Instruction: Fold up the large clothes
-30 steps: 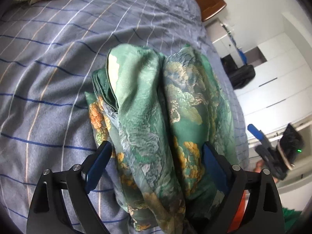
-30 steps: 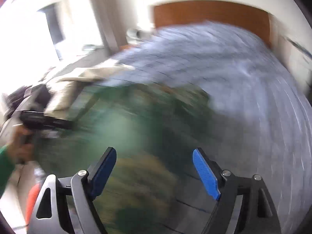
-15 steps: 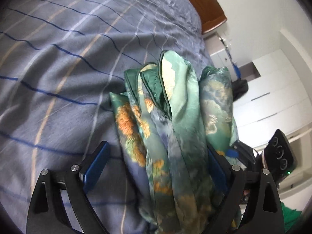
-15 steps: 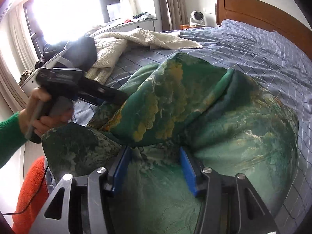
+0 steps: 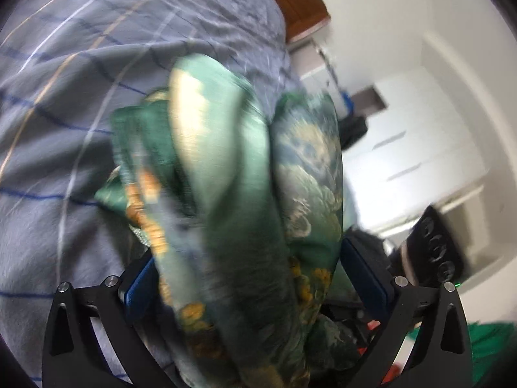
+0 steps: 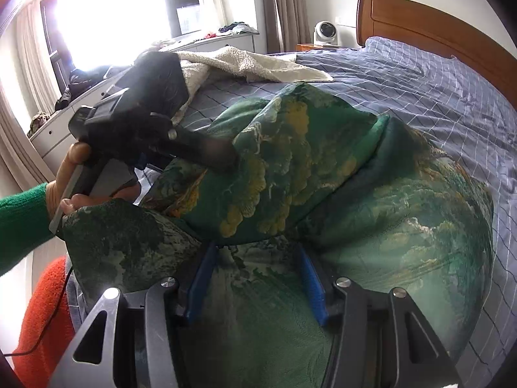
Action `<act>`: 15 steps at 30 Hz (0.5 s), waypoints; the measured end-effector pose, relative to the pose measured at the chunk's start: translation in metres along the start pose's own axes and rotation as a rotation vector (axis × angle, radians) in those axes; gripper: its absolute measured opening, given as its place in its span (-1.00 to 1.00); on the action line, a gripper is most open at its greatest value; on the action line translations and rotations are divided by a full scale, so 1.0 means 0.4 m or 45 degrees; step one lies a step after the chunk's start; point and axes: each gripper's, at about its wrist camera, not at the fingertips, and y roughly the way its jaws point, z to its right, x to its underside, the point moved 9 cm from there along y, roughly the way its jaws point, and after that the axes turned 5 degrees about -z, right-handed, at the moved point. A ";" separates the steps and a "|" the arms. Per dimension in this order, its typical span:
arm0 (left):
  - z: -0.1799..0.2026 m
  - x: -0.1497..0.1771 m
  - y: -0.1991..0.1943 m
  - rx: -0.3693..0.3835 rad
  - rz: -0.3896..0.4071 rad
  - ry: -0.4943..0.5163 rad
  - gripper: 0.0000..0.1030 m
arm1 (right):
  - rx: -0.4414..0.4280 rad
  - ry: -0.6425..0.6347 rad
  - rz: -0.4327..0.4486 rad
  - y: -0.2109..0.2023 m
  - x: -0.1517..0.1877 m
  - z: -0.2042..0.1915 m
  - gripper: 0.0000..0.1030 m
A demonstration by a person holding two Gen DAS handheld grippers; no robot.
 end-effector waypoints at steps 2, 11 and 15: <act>0.001 -0.003 0.026 -0.068 -0.051 0.014 0.97 | 0.008 -0.003 0.003 0.004 -0.001 -0.001 0.02; -0.024 -0.006 0.049 -0.212 -0.082 -0.008 0.61 | -0.005 0.240 0.069 -0.147 0.030 0.070 0.34; -0.022 0.009 0.042 -0.227 -0.073 -0.005 0.62 | 0.034 0.678 0.181 -0.262 0.176 0.266 0.52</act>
